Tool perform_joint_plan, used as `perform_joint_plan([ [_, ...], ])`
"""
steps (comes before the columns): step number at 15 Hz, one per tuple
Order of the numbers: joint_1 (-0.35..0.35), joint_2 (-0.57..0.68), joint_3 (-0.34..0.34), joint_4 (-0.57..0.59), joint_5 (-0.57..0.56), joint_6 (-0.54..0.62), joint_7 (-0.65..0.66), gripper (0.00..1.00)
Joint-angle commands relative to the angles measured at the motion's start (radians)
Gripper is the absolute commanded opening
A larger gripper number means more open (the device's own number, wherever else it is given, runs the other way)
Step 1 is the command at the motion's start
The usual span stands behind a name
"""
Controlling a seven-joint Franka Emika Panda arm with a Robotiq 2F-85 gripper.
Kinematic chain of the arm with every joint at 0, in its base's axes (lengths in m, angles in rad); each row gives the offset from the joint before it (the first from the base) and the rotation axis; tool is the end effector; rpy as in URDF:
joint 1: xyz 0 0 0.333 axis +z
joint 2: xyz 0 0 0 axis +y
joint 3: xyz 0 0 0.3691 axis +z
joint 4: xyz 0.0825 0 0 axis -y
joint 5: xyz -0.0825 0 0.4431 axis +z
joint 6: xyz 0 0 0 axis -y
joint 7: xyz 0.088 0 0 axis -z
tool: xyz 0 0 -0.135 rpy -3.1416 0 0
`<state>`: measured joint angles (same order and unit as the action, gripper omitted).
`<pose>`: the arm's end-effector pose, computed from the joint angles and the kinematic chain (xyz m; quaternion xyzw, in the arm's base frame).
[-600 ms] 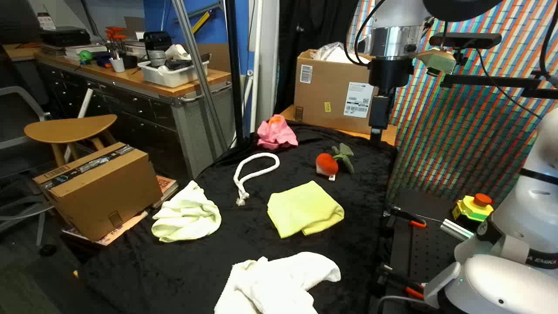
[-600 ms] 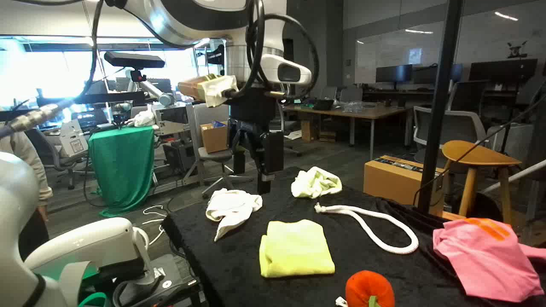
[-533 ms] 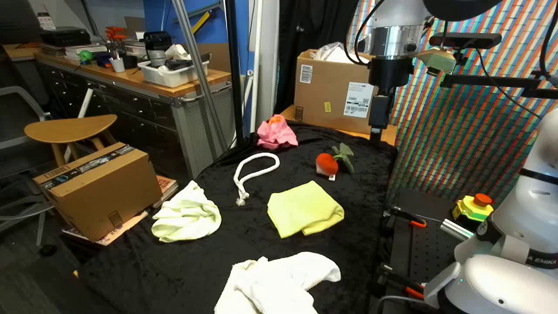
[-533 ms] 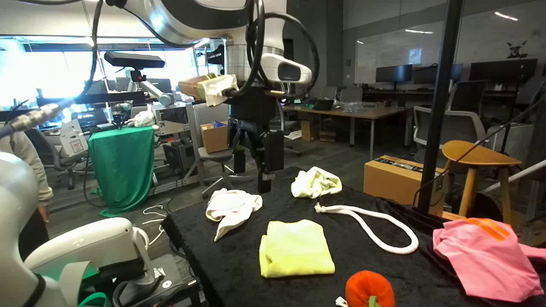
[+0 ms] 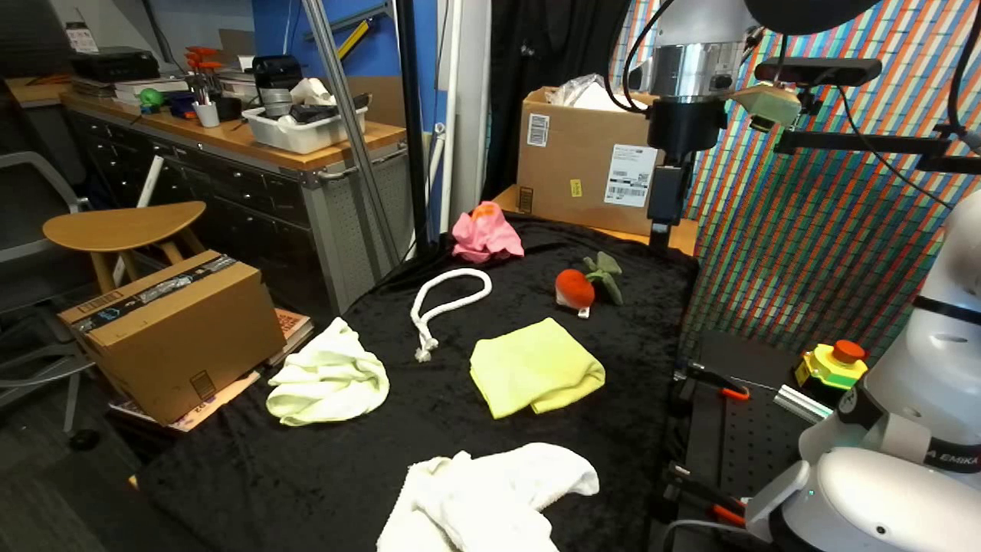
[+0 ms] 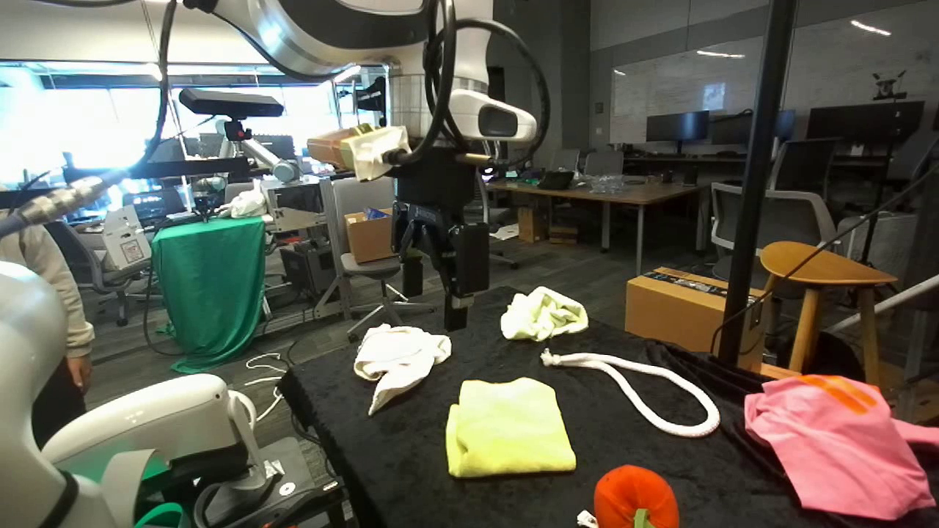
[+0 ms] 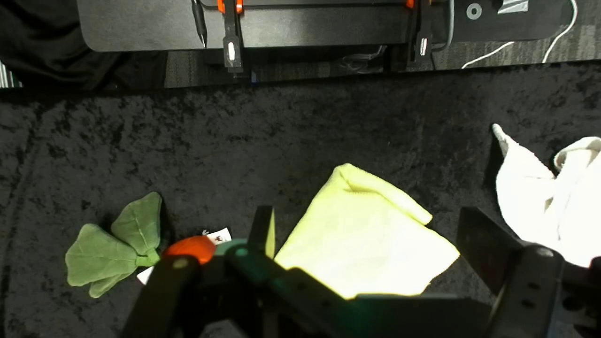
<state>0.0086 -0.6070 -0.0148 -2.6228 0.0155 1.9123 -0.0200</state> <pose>0.3663 -0.0006 0.4236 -0.9986 -0.0055 0.0516 0.0120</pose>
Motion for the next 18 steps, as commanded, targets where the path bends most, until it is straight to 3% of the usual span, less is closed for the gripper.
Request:
perform_joint_plan([
  [1, -0.002, 0.000, 0.002, 0.001, 0.001, -0.002, -0.001, 1.00],
  [9, 0.001, 0.077, 0.004, 0.088, -0.002, 0.002, -0.010, 1.00],
  [18, -0.055, 0.418, -0.040, 0.456, -0.104, 0.109, -0.041, 1.00],
])
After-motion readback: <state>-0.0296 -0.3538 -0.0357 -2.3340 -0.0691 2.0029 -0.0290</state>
